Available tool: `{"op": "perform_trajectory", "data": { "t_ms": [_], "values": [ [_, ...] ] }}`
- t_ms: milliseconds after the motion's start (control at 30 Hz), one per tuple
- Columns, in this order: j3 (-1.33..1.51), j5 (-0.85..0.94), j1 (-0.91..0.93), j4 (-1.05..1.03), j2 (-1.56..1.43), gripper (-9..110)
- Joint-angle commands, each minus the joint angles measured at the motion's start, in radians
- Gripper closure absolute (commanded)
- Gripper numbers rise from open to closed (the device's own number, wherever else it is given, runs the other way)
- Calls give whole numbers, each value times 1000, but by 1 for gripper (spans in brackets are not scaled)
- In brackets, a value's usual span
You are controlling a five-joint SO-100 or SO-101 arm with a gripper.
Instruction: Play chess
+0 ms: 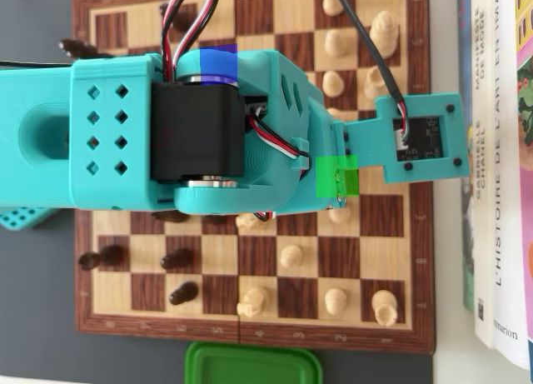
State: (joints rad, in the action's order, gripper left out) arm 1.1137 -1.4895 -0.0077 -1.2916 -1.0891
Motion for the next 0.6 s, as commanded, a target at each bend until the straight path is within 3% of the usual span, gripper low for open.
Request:
{"op": "perform_trajectory", "data": {
  "t_ms": [0,567],
  "values": [
    [-20,5,0,5,-6,88],
    [-12,5,0,-5,-118,88]
  ]
}}
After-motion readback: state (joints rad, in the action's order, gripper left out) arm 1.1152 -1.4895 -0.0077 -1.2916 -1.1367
